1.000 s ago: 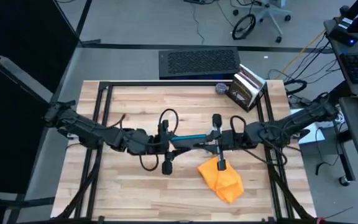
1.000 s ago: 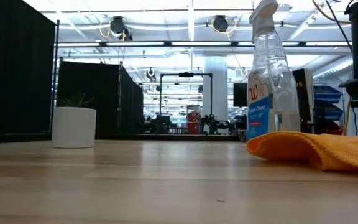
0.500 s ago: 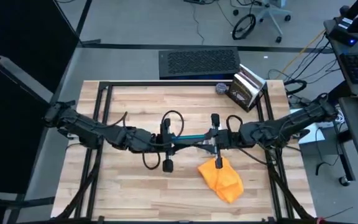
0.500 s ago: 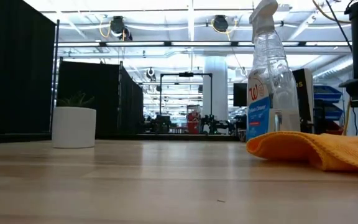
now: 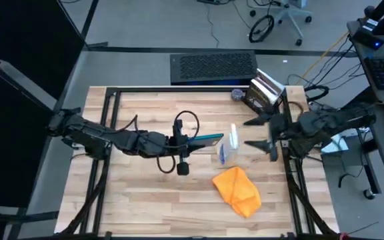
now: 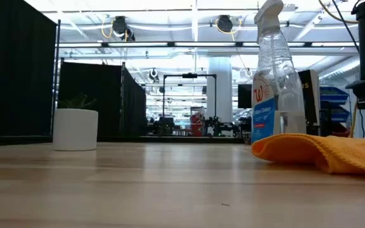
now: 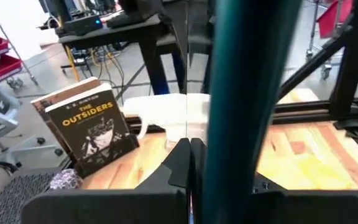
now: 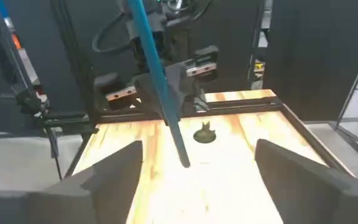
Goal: Apply microfiber cloth
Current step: Spray the back of tablet using the spray bottle
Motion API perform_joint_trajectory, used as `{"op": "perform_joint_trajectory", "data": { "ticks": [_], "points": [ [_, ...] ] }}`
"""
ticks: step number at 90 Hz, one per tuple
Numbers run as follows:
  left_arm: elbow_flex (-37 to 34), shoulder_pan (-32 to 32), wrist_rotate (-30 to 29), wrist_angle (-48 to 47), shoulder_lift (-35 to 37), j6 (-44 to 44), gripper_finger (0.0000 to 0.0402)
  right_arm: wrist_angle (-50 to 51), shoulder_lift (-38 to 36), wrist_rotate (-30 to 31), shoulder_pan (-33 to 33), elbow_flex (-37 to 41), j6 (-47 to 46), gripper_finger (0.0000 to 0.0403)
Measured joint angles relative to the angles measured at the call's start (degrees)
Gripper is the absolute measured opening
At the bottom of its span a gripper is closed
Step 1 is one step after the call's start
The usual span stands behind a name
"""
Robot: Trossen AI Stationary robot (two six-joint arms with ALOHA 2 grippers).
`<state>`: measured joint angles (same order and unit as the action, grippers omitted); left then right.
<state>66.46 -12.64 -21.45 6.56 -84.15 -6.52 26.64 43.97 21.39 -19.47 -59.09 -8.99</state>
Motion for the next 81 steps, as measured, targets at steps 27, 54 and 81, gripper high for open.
{"op": "perform_joint_trajectory", "data": {
  "ticks": [27,54,81],
  "points": [
    [0.0,6.2,2.9,-1.3,0.1,0.2,0.0007,7.1,-3.6,3.5,0.7,0.0,6.3,0.0313],
    [0.0,13.0,9.3,-0.9,-0.1,0.2,0.0007,9.1,-3.4,3.9,0.7,0.0,1.0,0.0309],
    [0.0,17.0,11.9,-0.9,-0.1,0.1,0.0006,10.2,-3.3,4.0,0.6,0.0,2.9,0.033]
  ]
}}
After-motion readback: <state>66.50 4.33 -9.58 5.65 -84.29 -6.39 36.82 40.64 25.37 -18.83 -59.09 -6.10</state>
